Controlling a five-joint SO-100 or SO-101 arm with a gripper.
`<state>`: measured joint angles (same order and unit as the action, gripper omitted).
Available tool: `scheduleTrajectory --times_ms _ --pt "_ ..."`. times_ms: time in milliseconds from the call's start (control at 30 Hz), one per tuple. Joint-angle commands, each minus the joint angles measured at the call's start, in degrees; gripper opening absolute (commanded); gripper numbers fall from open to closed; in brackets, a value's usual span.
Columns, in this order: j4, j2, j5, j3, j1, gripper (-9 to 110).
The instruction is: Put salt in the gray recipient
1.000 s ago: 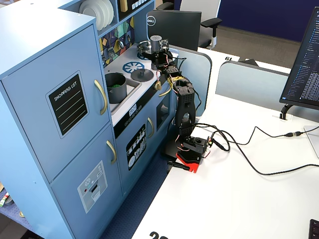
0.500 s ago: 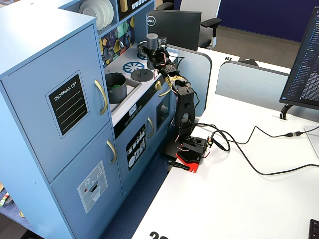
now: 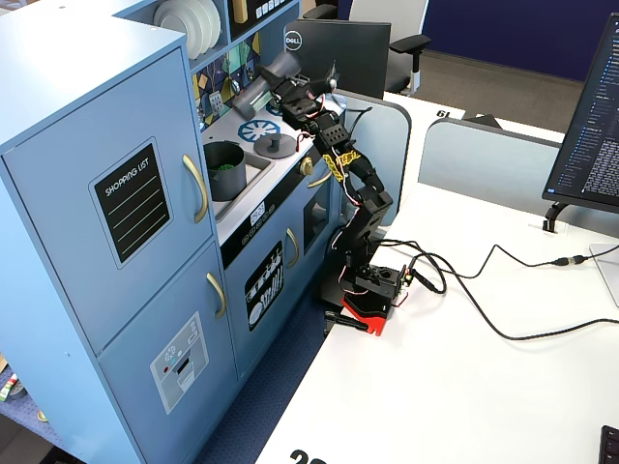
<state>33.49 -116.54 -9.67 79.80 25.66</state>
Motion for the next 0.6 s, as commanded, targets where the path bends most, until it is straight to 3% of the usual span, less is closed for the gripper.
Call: scheduleTrajectory --times_ms 0,200,367,567 --pt "3.3 -3.5 18.6 -4.9 -10.5 0" --pt "8.2 2.3 34.6 -12.0 -22.3 0" --pt "4.9 4.7 46.2 -12.1 -27.3 0" --pt "-0.6 4.7 50.7 -10.2 -30.3 0"
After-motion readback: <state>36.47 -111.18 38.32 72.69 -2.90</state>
